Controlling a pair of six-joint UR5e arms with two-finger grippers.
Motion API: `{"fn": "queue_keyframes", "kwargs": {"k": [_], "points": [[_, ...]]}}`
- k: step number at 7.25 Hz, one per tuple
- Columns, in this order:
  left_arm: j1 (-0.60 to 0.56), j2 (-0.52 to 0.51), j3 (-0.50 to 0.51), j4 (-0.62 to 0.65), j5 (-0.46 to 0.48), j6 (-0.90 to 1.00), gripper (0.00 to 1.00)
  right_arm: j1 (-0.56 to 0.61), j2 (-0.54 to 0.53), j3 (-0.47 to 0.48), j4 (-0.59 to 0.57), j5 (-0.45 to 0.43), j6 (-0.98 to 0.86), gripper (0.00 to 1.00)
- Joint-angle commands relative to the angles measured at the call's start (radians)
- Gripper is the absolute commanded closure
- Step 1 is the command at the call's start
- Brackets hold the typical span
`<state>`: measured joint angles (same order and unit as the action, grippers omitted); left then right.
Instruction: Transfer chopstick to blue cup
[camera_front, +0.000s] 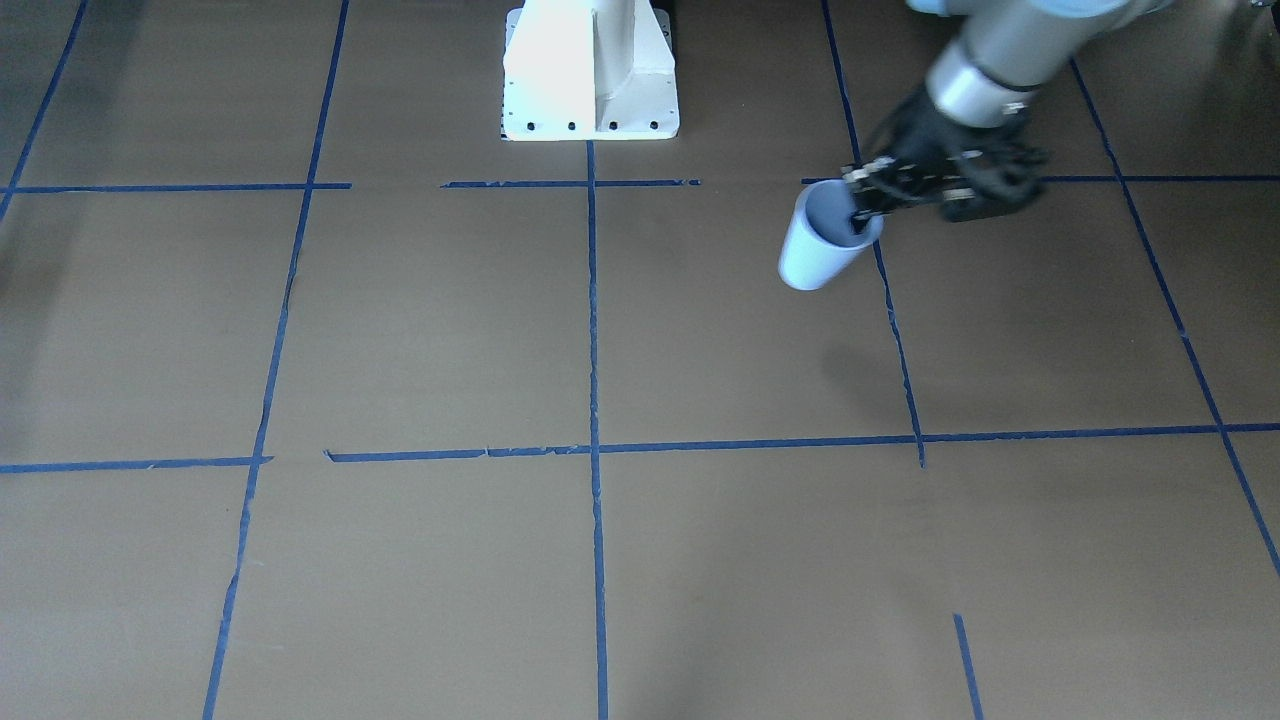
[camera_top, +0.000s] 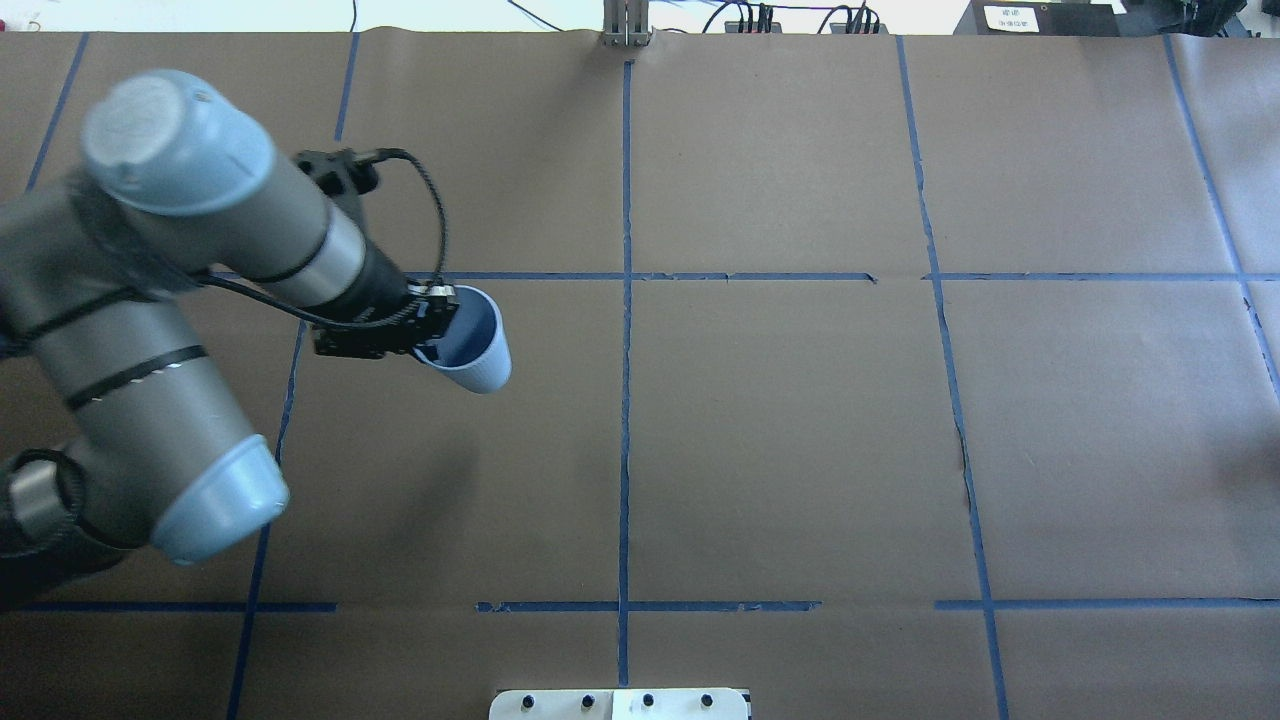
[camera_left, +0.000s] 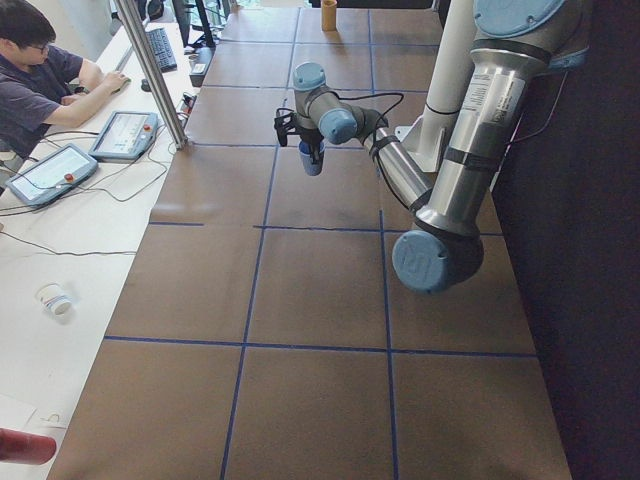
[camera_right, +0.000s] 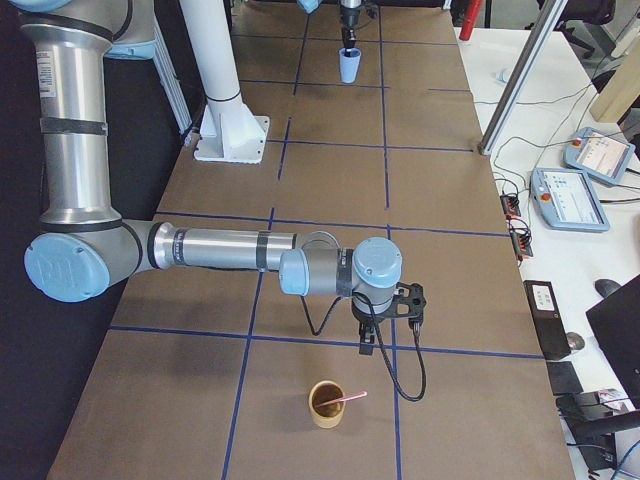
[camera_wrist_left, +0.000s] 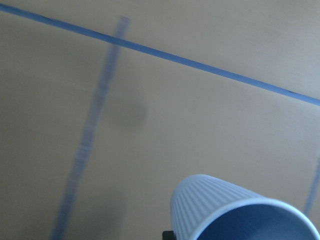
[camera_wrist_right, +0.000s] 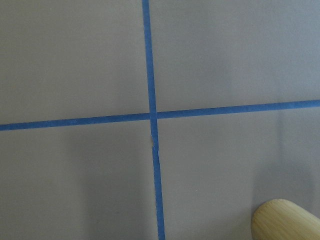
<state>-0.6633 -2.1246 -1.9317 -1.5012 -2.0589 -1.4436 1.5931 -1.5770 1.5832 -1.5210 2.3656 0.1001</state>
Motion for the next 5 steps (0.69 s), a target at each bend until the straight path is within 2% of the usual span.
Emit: {"fn": "queue_keyframes", "kwargs": {"k": [1,2,5], "points": [[0.103,-0.179,0.165,-0.001,0.097,-0.099,1.00,-0.001,-0.001,0.001,-0.001,0.003,0.000,0.00],[0.138,-0.252,0.253,-0.007,0.159,-0.118,1.00,-0.001,-0.002,0.001,-0.001,0.003,0.000,0.00],[0.149,-0.264,0.316,-0.053,0.161,-0.120,1.00,-0.001,-0.002,0.001,0.001,0.001,0.000,0.00]]}}
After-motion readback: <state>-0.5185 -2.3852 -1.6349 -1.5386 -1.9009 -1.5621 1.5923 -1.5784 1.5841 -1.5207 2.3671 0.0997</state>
